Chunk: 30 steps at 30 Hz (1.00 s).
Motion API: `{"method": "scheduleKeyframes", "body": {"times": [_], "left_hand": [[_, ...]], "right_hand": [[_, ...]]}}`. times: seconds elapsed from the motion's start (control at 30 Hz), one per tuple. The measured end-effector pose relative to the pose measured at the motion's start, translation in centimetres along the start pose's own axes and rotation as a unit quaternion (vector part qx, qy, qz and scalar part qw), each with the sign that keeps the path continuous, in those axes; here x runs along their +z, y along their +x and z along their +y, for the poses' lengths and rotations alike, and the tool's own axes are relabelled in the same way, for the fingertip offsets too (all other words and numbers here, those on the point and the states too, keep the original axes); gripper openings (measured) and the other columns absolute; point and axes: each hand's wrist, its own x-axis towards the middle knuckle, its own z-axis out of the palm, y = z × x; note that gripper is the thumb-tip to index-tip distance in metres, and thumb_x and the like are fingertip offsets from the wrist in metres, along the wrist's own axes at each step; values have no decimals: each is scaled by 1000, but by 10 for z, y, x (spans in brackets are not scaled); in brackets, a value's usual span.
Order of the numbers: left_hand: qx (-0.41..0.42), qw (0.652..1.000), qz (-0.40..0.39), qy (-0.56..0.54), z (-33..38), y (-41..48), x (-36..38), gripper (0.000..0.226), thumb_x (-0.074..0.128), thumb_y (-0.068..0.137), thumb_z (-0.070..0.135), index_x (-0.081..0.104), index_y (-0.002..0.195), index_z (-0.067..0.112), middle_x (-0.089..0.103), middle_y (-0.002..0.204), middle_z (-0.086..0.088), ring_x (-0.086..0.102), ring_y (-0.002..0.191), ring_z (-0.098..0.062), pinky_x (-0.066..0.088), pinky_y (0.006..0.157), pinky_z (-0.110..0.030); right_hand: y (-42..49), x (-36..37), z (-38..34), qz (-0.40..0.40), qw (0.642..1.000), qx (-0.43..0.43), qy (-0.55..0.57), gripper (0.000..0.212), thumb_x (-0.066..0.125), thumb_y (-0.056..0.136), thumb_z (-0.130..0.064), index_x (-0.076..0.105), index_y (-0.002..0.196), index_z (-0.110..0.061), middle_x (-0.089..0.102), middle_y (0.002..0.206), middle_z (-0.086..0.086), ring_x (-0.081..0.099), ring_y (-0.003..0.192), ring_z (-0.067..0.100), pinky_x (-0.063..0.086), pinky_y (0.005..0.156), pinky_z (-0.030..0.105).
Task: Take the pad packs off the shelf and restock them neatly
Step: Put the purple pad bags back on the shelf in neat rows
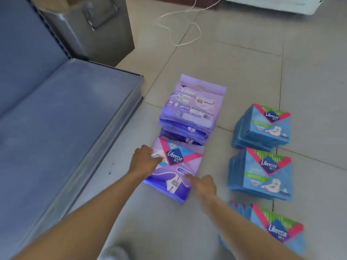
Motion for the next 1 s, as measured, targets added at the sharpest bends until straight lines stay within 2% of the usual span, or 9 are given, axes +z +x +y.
{"method": "scheduleKeyframes", "body": {"times": [0.13, 0.2, 0.27, 0.33, 0.43, 0.57, 0.73, 0.9, 1.0], "left_hand": [[-26, 1000, 14, 9, -11, 15, 10, 62, 76, 79, 23, 42, 128, 5, 45, 130, -17, 48, 119, -33, 45, 97, -41], [-48, 998, -37, -5, -13, 23, 15, 60, 75, 79, 26, 45, 126, 4, 54, 127, -16, 55, 115, -32, 47, 96, -40], [-62, 996, -64, -6, -13, 25, 15, 53, 74, 80, 30, 49, 121, 5, 59, 122, -13, 59, 109, -29, 50, 91, -38], [-84, 995, -60, -15, -12, 19, 12, 52, 75, 79, 31, 49, 118, 7, 59, 120, -11, 60, 107, -28, 51, 89, -38], [-115, 991, -60, -24, -9, -8, 4, 51, 76, 77, 30, 50, 114, 7, 59, 119, -11, 60, 107, -29, 51, 90, -38], [-161, 984, -47, -69, 9, -70, -26, 48, 73, 79, 27, 49, 114, 6, 59, 118, -11, 60, 105, -30, 50, 88, -37], [-185, 971, 62, -141, 69, -142, -110, 44, 70, 82, 23, 48, 116, 5, 56, 117, -12, 59, 105, -31, 48, 85, -38], [-164, 945, 172, -225, 130, -184, -219, 40, 67, 85, 20, 46, 116, 7, 50, 119, -8, 52, 112, -29, 44, 89, -36], [-165, 928, 235, -237, 152, -204, -285, 39, 66, 86, 26, 45, 115, 10, 50, 117, -5, 54, 109, -27, 41, 84, -34]], "right_hand": [[26, 10, 5, -27, 998, -30, 38, 63, 81, 62, -50, 56, 100, -5, 61, 89, 3, 59, 87, 25, 50, 73, 33], [49, 19, 12, -36, 996, -28, 83, 72, 83, 40, -51, 64, 96, -9, 72, 89, 4, 69, 84, 25, 57, 81, 43], [56, 23, 12, -49, 990, -20, 128, 71, 83, 34, -44, 67, 96, -13, 75, 91, 4, 72, 84, 27, 57, 84, 48], [43, 19, 1, -61, 988, -2, 141, 63, 86, 38, -32, 67, 95, -13, 75, 91, 6, 72, 85, 30, 57, 85, 50], [17, 2, -9, -78, 988, 30, 128, 45, 86, 59, -10, 64, 98, -8, 74, 94, 12, 71, 85, 33, 57, 84, 50], [-36, -30, -32, -98, 993, 16, 69, 33, 83, 65, -7, 63, 91, -14, 74, 91, 9, 72, 83, 31, 58, 79, 42], [-124, -70, -113, -122, 989, -79, 36, 27, 81, 65, 3, 65, 77, -15, 71, 75, 4, 66, 65, 19, 52, 63, 29], [-212, -86, -228, -186, 963, -193, 0, 26, 78, 68, 8, 67, 88, -4, 71, 78, 4, 66, 60, 5, 49, 56, 15], [-263, -81, -294, -220, 943, -250, -21, 23, 77, 69, 8, 66, 82, -9, 71, 73, 2, 65, 59, 8, 45, 47, 13]]}}
